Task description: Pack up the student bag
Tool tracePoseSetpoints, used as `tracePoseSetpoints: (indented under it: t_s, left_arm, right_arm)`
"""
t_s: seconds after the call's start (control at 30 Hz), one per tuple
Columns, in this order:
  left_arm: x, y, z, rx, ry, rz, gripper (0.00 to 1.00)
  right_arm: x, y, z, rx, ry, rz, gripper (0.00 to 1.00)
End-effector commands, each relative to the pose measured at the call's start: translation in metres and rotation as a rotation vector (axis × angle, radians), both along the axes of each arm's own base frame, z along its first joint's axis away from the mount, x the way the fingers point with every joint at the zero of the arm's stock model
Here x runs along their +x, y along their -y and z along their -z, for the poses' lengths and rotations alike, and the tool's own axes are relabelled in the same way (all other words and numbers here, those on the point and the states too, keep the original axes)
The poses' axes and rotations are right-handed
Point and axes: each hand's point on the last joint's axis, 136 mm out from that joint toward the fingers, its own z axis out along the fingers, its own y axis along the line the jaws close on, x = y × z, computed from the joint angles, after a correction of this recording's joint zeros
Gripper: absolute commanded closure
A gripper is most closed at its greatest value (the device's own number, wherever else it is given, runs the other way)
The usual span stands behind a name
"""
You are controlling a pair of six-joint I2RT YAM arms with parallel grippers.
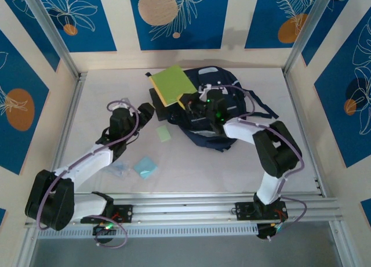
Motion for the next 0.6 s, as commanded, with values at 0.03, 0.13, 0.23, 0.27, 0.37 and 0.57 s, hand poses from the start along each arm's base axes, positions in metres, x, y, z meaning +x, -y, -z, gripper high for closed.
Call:
tracePoseSetpoints:
  t_s: [0.03, 0.13, 0.23, 0.27, 0.37, 0.57]
  left_arm:
    - [-0.006, 0.051, -0.016, 0.245, 0.087, 0.287, 0.31]
    - [-0.006, 0.088, -0.012, 0.378, 0.106, 0.458, 0.32]
    - [-0.008, 0.124, 0.0, 0.454, 0.112, 0.608, 0.33]
    - [-0.009, 0.136, 0.005, 0.478, 0.116, 0.656, 0.33]
    - [-0.014, 0.171, 0.016, 0.551, 0.138, 0.785, 0.34]
    - [-0.032, 0.228, 0.051, 0.775, 0.155, 1.048, 0.32]
  right_arm:
    - [-0.012, 0.044, -0.019, -0.116, 0.074, -0.047, 1.0]
    - [-0.019, 0.087, -0.02, -0.246, 0.069, -0.014, 1.0]
    - [-0.031, 0.129, -0.023, -0.383, 0.065, 0.029, 1.0]
    - [-0.035, 0.144, -0.023, -0.427, 0.055, 0.049, 1.0]
    - [-0.05, 0.186, -0.023, -0.528, 0.014, 0.109, 1.0]
    - [-0.083, 0.26, -0.02, -0.579, -0.062, 0.257, 1.0]
